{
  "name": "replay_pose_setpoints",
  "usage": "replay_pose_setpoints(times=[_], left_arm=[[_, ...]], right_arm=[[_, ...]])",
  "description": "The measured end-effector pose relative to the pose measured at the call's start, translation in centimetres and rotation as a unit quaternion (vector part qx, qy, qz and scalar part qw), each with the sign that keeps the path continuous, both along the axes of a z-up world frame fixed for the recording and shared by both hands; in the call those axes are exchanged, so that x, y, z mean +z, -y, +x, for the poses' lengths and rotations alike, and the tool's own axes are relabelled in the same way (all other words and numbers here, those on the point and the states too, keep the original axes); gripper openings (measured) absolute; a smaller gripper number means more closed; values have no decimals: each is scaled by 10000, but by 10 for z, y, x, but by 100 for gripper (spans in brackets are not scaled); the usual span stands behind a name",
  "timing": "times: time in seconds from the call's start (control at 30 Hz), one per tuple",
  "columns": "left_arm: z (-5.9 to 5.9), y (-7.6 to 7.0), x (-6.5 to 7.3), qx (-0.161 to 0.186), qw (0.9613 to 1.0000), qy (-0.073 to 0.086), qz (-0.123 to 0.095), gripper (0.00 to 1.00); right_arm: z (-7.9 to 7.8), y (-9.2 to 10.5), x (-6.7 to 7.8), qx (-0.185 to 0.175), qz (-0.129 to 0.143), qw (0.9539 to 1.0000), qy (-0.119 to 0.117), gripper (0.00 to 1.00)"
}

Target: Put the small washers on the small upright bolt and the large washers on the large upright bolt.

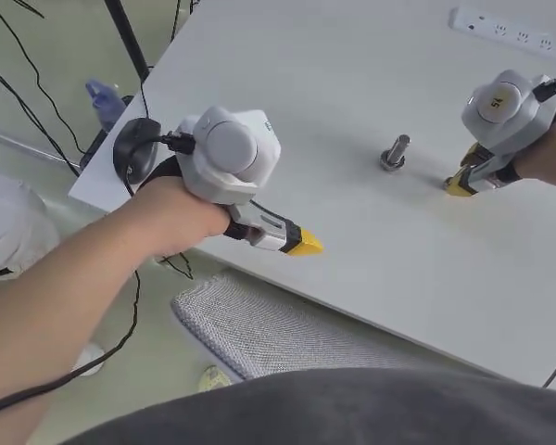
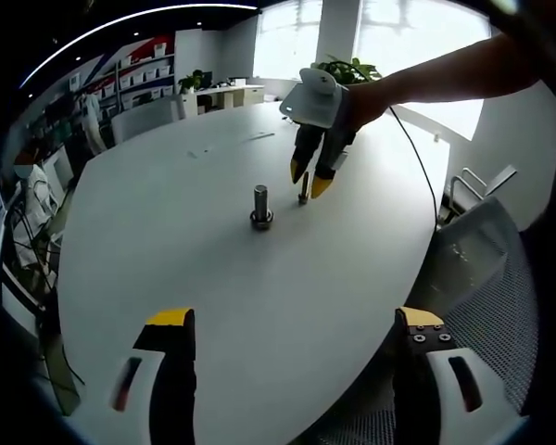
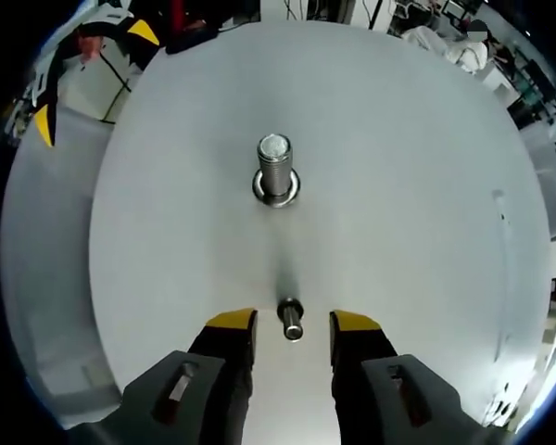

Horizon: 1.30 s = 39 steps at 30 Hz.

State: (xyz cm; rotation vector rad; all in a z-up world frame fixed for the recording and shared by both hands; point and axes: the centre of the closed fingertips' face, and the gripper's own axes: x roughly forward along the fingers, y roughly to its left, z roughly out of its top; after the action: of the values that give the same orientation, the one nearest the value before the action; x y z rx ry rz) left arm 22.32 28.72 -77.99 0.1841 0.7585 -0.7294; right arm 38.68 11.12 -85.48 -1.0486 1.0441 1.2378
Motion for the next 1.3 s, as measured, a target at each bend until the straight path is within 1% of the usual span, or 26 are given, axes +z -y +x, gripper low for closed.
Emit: replay_pose_setpoints(times=[0.07,0.23,0.3,0.37,0.43,0.47,0.5,0.53,0.6,0.67,0.7,0.77,0.8,0.83,0.9,0.97,1.0,1.07,1.1,1.13,1.17,1.23,1.3], left_arm=[[0,1,1,2,10000,-2,-5,88],[-1,3,2,-40,10000,4,13,88],[-1,4,3,-47,10000,-5,-1,88],[0,5,5,-73,10000,26,8,88],[1,5,6,-66,10000,40,-10,88],[1,5,6,-62,10000,38,-21,88],[1,5,6,-63,10000,41,-25,88],[1,5,6,-75,10000,43,-30,88],[1,4,6,-57,9999,23,-94,88],[1,3,6,-71,9999,37,-64,88],[0,3,6,-75,10000,32,-47,88],[0,2,7,-65,10000,39,-50,88],[0,2,7,-70,10000,50,-34,88],[-1,1,7,-81,9999,60,-18,88],[-2,1,8,-92,9999,73,-3,88],[-3,1,9,-75,9999,94,-12,89],[-3,1,9,-61,9999,95,-25,89],[-4,1,10,-42,9999,105,-32,89],[-4,1,10,-30,9999,113,-44,89],[-4,1,11,-9,9999,124,-68,89],[-4,1,12,0,9999,127,-80,89],[-3,1,15,49,9998,158,-149,89],[-3,0,16,62,9997,179,-150,89]], right_arm=[[-2,-1,6,-16,40,10000,31,33],[-7,0,22,-192,207,9996,46,33],[-7,4,21,-247,268,9993,76,33],[-5,6,24,-324,374,9987,85,33],[-7,6,33,-430,518,9977,109,33],[-9,5,37,-513,606,9968,82,33],[-12,2,42,-641,748,9951,38,34],[-12,0,49,-740,899,9932,60,34],[-14,4,57,-757,944,9926,125,35],[-16,6,62,-793,1014,9915,205,38],[-17,7,66,-845,1090,9901,247,39],[-22,11,72,-948,1178,9882,261,39],[-23,14,73,-982,1174,9878,289,39],[-24,16,76,-1018,1228,9867,326,40],[-29,18,85,-1268,1471,9805,303,40],[-31,19,92,-1408,1661,9754,329,40],[-32,19,99,-1508,1827,9709,368,40],[-35,22,109,-1700,2047,9633,365,41],[-37,24,112,-1773,2101,9608,353,41],[-36,30,110,-1866,2177,9573,368,42],[-35,33,108,-1875,2195,9566,395,42],[-41,36,115,-2041,2378,9486,433,42],[-40,41,113,-2104,2489,9444,430,44]])
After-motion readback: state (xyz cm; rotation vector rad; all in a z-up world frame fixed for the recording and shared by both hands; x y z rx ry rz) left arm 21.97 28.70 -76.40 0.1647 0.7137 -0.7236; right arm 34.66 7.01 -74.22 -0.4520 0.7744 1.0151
